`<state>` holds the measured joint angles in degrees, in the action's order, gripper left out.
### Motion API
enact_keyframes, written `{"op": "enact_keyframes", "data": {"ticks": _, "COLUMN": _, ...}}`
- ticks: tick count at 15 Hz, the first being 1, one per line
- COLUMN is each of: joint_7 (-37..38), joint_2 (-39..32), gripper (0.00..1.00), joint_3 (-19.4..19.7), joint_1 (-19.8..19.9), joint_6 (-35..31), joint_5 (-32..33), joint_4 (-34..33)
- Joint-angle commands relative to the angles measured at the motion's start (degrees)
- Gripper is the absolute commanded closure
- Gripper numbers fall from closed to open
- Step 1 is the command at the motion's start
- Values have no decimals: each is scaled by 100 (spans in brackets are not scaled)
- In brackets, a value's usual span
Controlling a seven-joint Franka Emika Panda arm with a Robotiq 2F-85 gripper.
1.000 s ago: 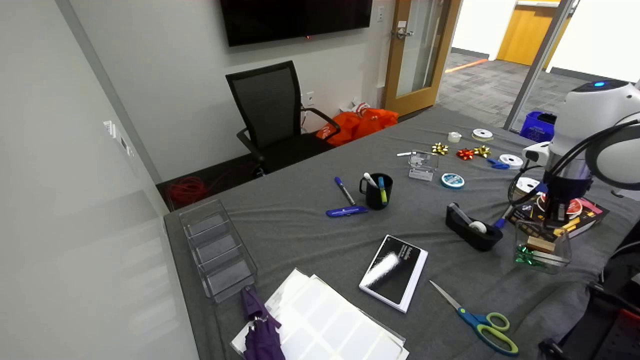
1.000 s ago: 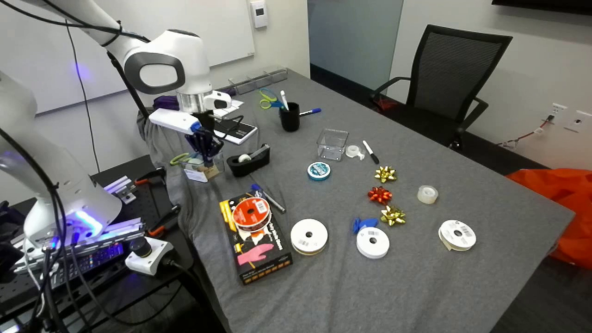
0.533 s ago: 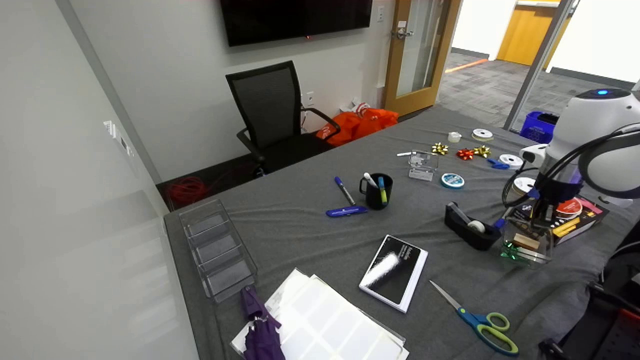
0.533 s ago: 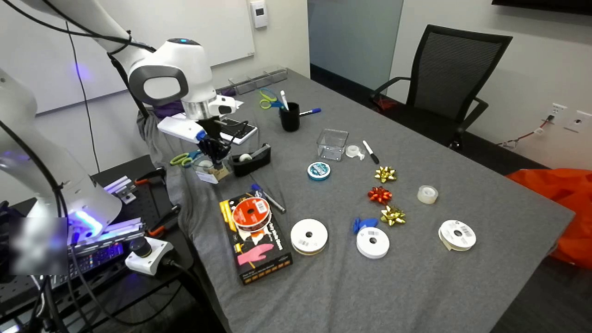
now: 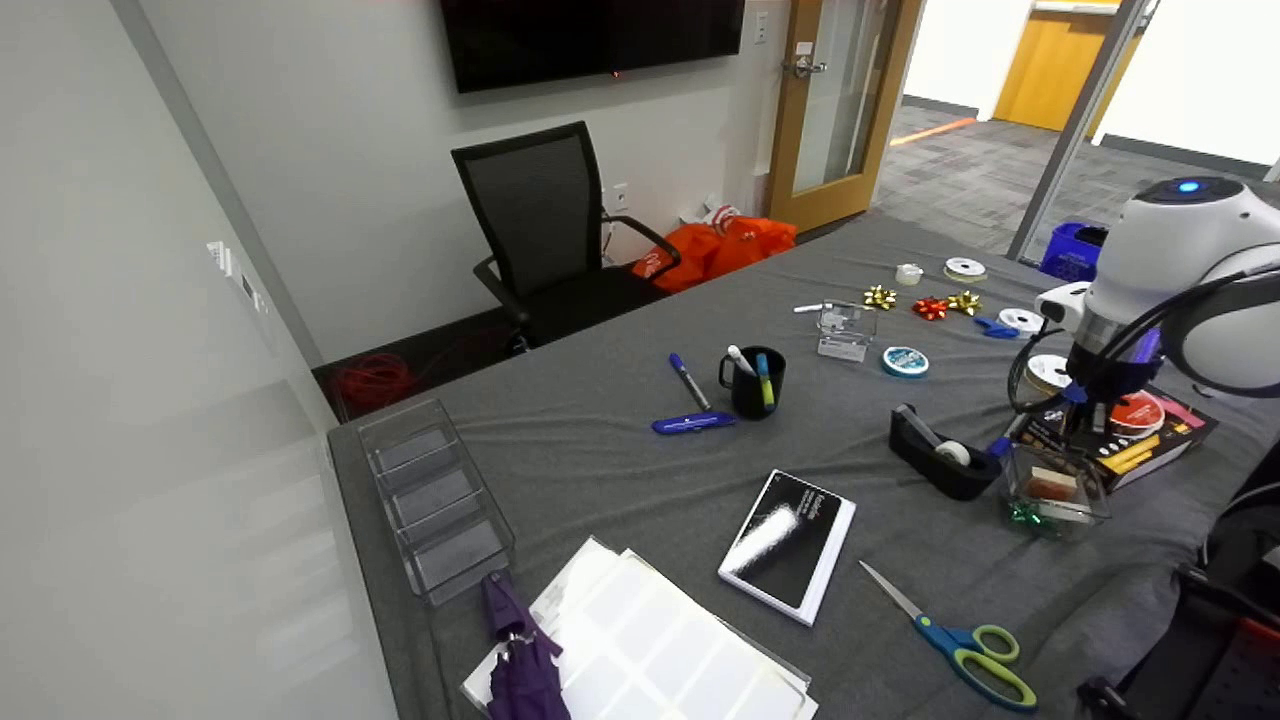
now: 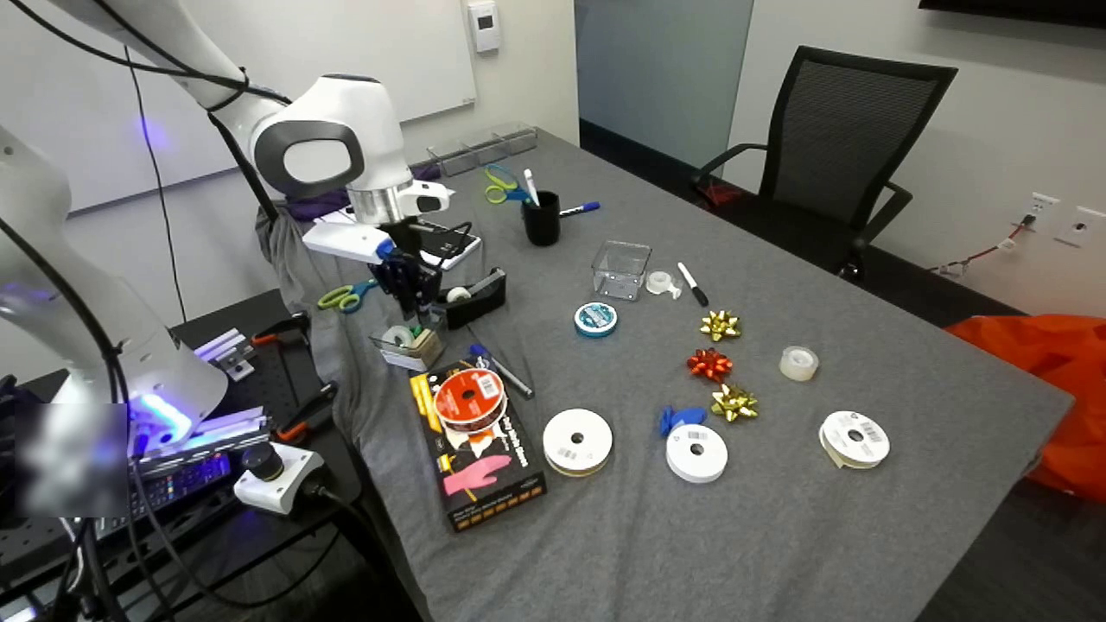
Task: Move the clear container on the left to the right.
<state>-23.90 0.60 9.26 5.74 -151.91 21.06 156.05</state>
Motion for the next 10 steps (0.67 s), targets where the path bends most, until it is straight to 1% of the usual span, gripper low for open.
{"op": "enact_keyframes", "data": {"ticks": 1, "joint_7": 55, "joint_2": 50, "gripper": 35, "joint_3": -49, "joint_1": 86, "joint_6": 296, "joint_5": 99, "joint_4": -141}}
{"op": "enact_keyframes", "data": {"ticks": 5, "joint_7": -19, "joint_2": 74, "gripper": 7, "joint_3": -71, "joint_1": 55, "joint_6": 248, "joint_5": -301, "joint_4": -165}}
{"op": "enact_keyframes", "data": {"ticks": 6, "joint_7": 146, "joint_2": 214, "gripper": 2, "joint_3": -191, "joint_1": -63, "joint_6": 389, "joint_5": -483, "joint_4": -115}}
{"op": "enact_keyframes", "data": {"ticks": 7, "joint_7": 203, "joint_2": 300, "gripper": 0, "joint_3": -240, "joint_1": -107, "joint_6": 471, "joint_5": -646, "joint_4": -140}}
{"op": "enact_keyframes", "data": {"ticks": 10, "joint_7": 602, "joint_2": 491, "gripper": 0, "joint_3": -467, "joint_1": -271, "joint_6": 817, "joint_5": -946, "joint_4": -247}}
